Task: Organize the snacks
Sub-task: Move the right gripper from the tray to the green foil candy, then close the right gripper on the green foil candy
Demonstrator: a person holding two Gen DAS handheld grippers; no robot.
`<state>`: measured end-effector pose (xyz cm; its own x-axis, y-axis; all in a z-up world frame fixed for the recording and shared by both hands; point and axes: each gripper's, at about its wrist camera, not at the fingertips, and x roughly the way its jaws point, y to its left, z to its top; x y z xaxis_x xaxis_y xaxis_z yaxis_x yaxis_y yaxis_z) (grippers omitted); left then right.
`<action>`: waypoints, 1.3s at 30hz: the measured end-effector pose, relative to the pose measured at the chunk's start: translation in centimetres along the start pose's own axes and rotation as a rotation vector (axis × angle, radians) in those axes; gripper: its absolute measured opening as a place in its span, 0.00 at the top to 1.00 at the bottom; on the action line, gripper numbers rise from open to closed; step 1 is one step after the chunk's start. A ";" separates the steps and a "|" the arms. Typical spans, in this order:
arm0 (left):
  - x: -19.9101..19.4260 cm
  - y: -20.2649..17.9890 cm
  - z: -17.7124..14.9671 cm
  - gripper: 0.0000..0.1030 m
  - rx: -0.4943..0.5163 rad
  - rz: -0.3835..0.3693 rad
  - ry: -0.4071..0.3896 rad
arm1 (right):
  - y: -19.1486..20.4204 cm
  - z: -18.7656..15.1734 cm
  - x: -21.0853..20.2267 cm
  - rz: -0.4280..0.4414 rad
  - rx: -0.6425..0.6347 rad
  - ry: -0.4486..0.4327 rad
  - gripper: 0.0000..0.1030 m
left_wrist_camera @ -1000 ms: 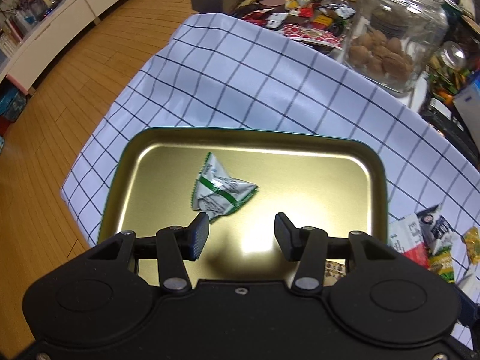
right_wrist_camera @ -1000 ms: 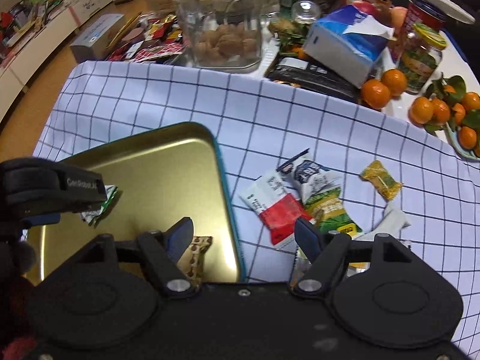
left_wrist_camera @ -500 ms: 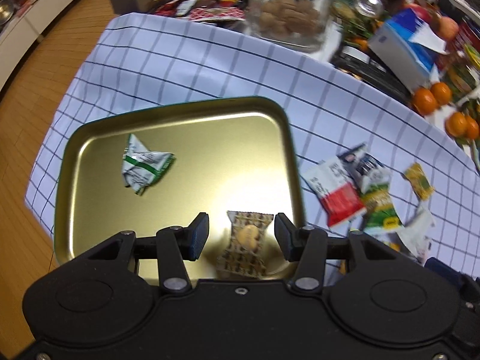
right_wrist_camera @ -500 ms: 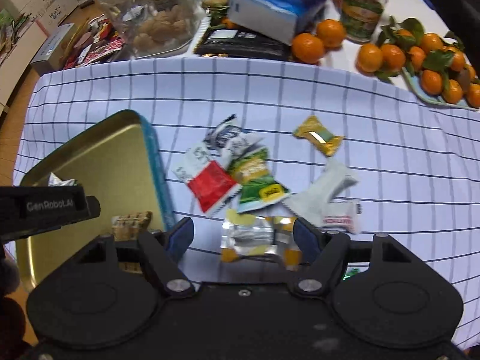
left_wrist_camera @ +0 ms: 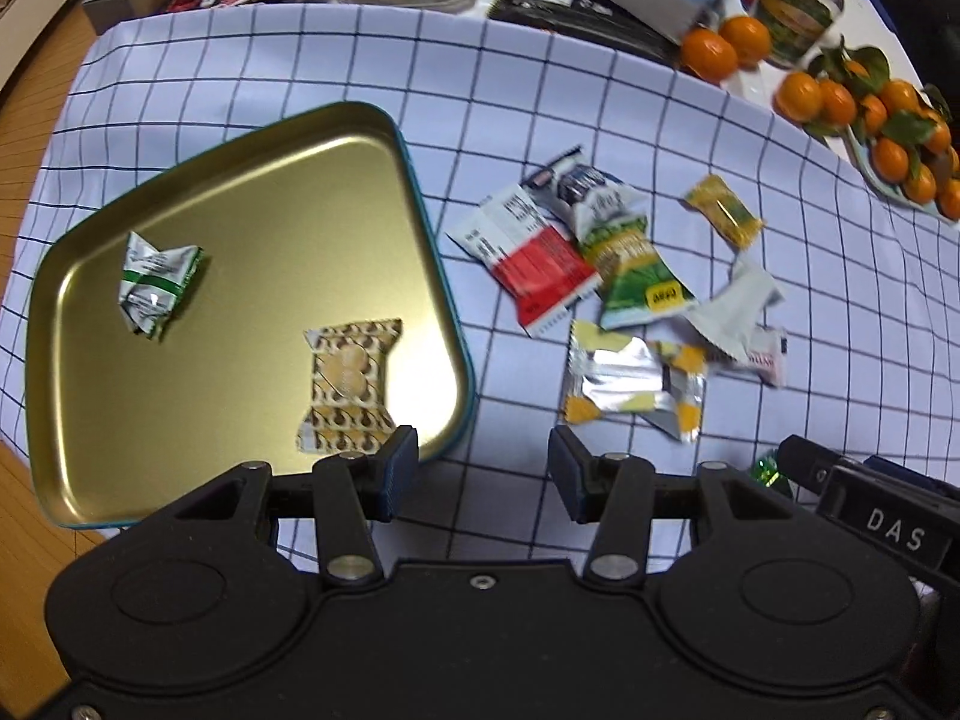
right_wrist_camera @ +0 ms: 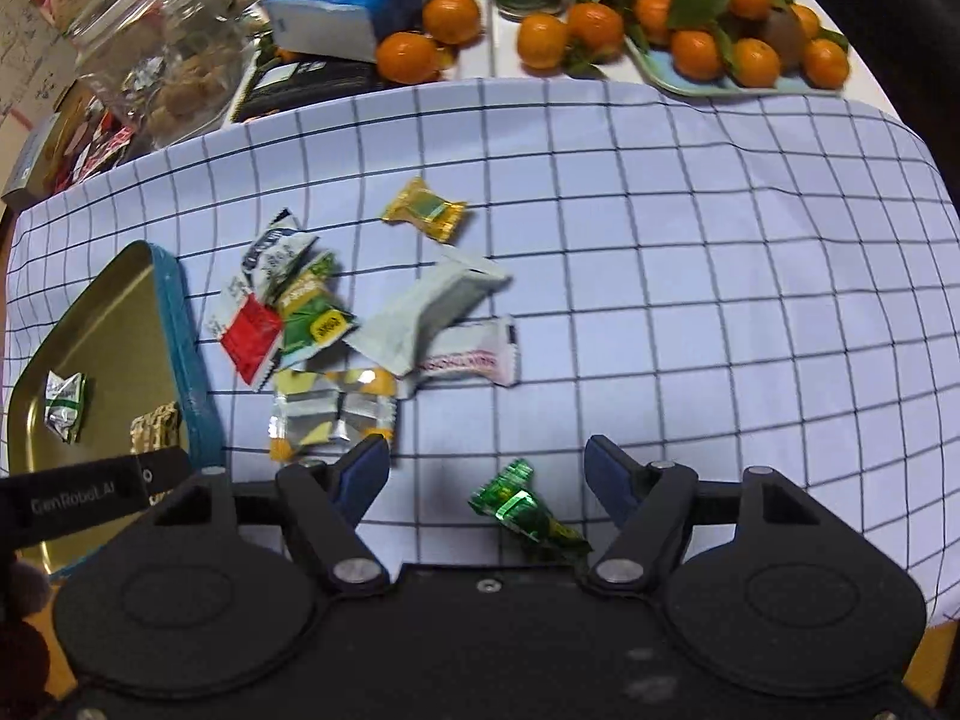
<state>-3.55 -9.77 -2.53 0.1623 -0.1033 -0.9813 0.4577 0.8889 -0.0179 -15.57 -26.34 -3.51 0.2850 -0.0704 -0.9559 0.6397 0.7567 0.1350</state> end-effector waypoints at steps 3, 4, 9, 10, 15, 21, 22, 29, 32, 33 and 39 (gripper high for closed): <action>0.4 -0.5 -0.5 0.46 0.010 -0.013 0.021 | -1.2 -0.7 0.4 -0.014 0.023 0.018 0.31; 0.5 -0.5 -0.6 0.46 0.011 -0.019 0.030 | -1.3 -0.9 0.7 -0.020 0.023 0.026 0.32; 1.0 -1.0 -0.9 0.46 0.005 -0.042 0.055 | -0.9 -2.0 1.9 -0.055 -0.029 0.053 0.35; 1.0 -1.1 -0.9 0.46 0.005 -0.042 0.054 | -0.6 -2.2 2.0 -0.059 -0.048 0.053 0.35; 1.1 -1.2 -0.7 0.46 -0.001 -0.044 0.045 | 0.9 -3.3 3.1 -0.099 -0.165 0.071 0.41; 1.6 -1.0 -0.5 0.46 -0.013 -0.044 0.053 | 1.6 -3.7 3.8 -0.118 -0.204 0.083 0.53; 1.7 -1.0 -0.5 0.46 -0.013 -0.044 0.055 | 1.6 -3.8 3.8 -0.114 -0.202 0.085 0.55; 1.8 -0.9 -0.2 0.46 -0.020 -0.066 0.058 | 1.6 -3.7 3.5 -0.100 -0.193 0.097 0.75; 1.7 -0.8 -0.1 0.46 -0.026 -0.079 0.055 | 1.2 -3.4 3.2 -0.093 -0.170 0.093 0.78; 1.7 -0.8 0.0 0.46 -0.029 -0.084 0.053 | 1.0 -3.2 3.0 -0.087 -0.156 0.087 0.78; 2.1 -0.9 0.4 0.46 -0.049 -0.118 0.052 | -0.1 -1.7 1.6 -0.068 -0.072 0.045 0.78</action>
<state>-3.26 -11.01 -4.49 0.0636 -0.1861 -0.9805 0.4275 0.8928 -0.1417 -16.36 -25.48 -5.53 0.2094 -0.0948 -0.9732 0.6033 0.7958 0.0522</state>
